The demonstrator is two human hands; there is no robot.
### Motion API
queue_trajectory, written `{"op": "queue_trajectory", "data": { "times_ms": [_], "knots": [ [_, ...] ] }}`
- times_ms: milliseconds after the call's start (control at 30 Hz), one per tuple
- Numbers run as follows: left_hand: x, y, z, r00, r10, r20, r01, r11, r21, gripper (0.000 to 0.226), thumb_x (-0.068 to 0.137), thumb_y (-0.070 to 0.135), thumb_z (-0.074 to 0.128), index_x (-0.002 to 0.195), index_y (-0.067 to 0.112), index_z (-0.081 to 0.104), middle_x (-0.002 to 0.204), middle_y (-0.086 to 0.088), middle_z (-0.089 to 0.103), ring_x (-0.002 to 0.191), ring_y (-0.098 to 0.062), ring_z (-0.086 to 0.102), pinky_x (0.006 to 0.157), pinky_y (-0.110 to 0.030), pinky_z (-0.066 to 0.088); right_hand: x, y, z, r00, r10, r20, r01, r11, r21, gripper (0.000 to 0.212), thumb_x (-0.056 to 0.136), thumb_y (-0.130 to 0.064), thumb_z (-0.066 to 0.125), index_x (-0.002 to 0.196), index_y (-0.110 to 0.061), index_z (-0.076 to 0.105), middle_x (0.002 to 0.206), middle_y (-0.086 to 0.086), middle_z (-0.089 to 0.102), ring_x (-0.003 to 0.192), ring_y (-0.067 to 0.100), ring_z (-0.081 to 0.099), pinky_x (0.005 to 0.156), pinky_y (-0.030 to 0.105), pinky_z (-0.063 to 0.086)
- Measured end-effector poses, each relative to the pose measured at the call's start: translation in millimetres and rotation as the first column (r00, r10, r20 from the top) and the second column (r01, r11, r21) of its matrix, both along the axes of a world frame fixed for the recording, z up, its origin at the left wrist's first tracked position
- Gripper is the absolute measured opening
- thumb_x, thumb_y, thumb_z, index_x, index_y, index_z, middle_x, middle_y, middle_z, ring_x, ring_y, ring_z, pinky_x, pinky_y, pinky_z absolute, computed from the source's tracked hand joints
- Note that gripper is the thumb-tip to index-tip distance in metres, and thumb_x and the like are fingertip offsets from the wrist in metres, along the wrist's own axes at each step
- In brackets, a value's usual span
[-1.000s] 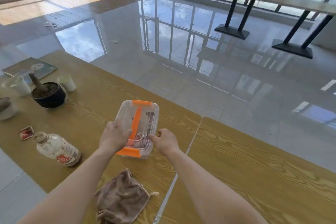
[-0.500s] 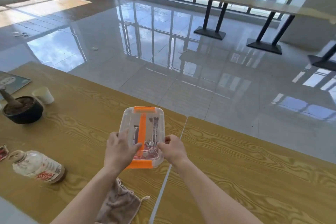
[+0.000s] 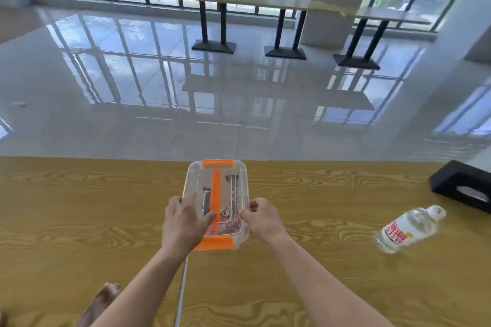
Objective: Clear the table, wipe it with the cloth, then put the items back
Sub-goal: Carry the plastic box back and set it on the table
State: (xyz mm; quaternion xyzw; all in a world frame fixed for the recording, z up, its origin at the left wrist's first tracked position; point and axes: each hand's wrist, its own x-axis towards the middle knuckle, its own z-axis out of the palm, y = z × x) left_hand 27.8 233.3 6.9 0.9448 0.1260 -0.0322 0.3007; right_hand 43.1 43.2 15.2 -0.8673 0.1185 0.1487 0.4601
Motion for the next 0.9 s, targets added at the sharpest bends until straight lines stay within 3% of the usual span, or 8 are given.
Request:
{"op": "queue_trajectory", "data": {
  "times_ms": [267,500,667,900],
  "knots": [
    [-13,-105,5,0.985,-0.166,0.036,0.165,0.986,0.032,0.069,0.084,0.054,0.068,0.14,0.023,0.043,0.126,-0.011,0.044,0.117,-0.029,0.045,0.095,-0.038,0.043,-39,-105,-2,0.987,-0.16,0.008,0.16,0.987,-0.023,0.017,0.087,-0.028,0.065,0.102,-0.02,0.064,0.096,-0.006,0.069,0.087,0.012,0.067,0.083,0.039,0.058],
    [-29,-206,-13,0.97,-0.232,-0.068,0.225,0.97,-0.094,0.08,0.082,0.053,0.07,0.149,0.025,0.036,0.132,-0.008,0.039,0.12,-0.027,0.049,0.098,-0.037,0.045,-62,-214,-9,0.984,-0.178,0.002,0.177,0.981,-0.081,0.014,0.092,-0.025,0.063,0.103,-0.017,0.064,0.097,-0.003,0.07,0.088,0.014,0.068,0.084,0.039,0.058],
    [-38,-261,-22,0.965,-0.25,-0.08,0.242,0.965,-0.104,0.081,0.081,0.053,0.071,0.149,0.026,0.035,0.131,-0.007,0.037,0.119,-0.026,0.05,0.097,-0.037,0.046,-72,-272,-17,0.982,-0.188,0.0,0.186,0.976,-0.113,0.013,0.092,-0.026,0.062,0.103,-0.019,0.065,0.096,-0.007,0.069,0.089,0.013,0.067,0.079,0.034,0.058],
    [-46,-296,-29,0.963,-0.26,-0.072,0.253,0.963,-0.094,0.08,0.081,0.05,0.073,0.148,0.028,0.036,0.128,-0.005,0.036,0.116,-0.024,0.05,0.095,-0.036,0.047,-79,-308,-31,0.976,-0.214,-0.026,0.212,0.974,-0.076,0.01,0.089,-0.026,0.061,0.096,-0.021,0.067,0.093,-0.009,0.071,0.085,0.01,0.067,0.079,0.036,0.058]
  ]
}}
